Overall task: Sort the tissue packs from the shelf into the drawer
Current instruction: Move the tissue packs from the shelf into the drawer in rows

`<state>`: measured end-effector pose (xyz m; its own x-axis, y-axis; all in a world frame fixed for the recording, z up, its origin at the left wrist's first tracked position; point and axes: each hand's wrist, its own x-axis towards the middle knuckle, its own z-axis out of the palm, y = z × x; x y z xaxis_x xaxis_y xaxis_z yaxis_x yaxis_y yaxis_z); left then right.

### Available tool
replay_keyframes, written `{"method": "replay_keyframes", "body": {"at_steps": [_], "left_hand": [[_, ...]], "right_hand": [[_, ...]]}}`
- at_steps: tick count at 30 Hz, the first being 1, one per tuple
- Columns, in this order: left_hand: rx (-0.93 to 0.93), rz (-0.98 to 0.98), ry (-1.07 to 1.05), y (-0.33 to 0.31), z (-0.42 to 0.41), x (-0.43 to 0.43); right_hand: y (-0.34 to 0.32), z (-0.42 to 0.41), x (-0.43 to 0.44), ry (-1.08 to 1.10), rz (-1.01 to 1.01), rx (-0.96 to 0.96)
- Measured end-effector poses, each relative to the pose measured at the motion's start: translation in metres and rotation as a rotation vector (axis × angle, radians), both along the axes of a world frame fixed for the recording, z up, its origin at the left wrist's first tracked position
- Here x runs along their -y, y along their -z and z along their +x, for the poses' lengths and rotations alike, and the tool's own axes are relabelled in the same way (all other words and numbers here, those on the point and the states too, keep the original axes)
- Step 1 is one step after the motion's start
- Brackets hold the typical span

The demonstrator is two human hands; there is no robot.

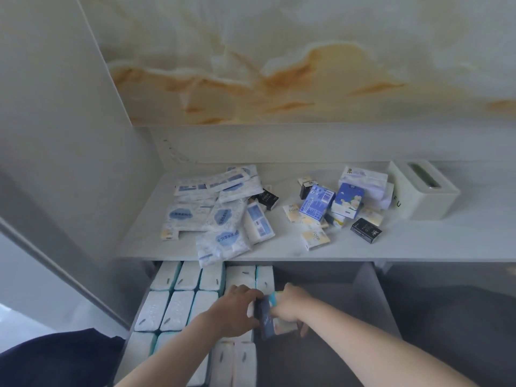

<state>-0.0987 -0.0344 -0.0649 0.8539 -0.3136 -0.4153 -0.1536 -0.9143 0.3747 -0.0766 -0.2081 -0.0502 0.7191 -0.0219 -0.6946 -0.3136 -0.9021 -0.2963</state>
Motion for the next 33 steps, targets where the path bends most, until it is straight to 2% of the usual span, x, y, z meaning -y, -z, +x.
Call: {"method": "replay_keyframes", "body": {"at_steps": [6, 10, 12, 15, 18, 21, 23, 26, 29, 33], "left_hand": [[0.003, 0.048, 0.038, 0.017, 0.004, -0.009], [0.028, 0.051, 0.044, 0.021, 0.009, -0.005], [0.054, 0.041, 0.061, 0.024, 0.012, -0.002], [0.081, 0.116, 0.136, 0.03, 0.012, 0.003], [0.146, 0.282, 0.249, 0.034, 0.012, 0.008], [0.113, 0.297, 0.241, 0.029, 0.02, 0.012], [0.068, 0.207, 0.179, 0.018, 0.028, 0.016], [0.112, -0.006, 0.07, -0.01, 0.041, 0.03], [0.275, -0.153, 0.025, -0.042, 0.059, 0.061], [0.483, -0.246, 0.02, -0.075, 0.095, 0.114]], "right_hand": [[0.033, 0.001, -0.026, 0.206, 0.184, -0.084], [0.048, 0.002, -0.034, 0.174, 0.187, -0.156], [0.057, 0.005, -0.034, 0.19, 0.14, -0.121], [0.066, 0.006, -0.033, 0.212, 0.088, 0.046], [0.067, 0.005, -0.028, 0.105, 0.099, 0.06], [0.047, 0.014, -0.01, -0.143, 0.029, 0.045], [0.019, 0.028, 0.006, -0.255, -0.048, 0.18], [-0.038, 0.049, 0.035, -0.336, -0.076, 0.573], [-0.079, 0.072, 0.07, -0.254, -0.041, 0.916], [-0.095, 0.105, 0.125, -0.118, -0.103, 1.095]]}}
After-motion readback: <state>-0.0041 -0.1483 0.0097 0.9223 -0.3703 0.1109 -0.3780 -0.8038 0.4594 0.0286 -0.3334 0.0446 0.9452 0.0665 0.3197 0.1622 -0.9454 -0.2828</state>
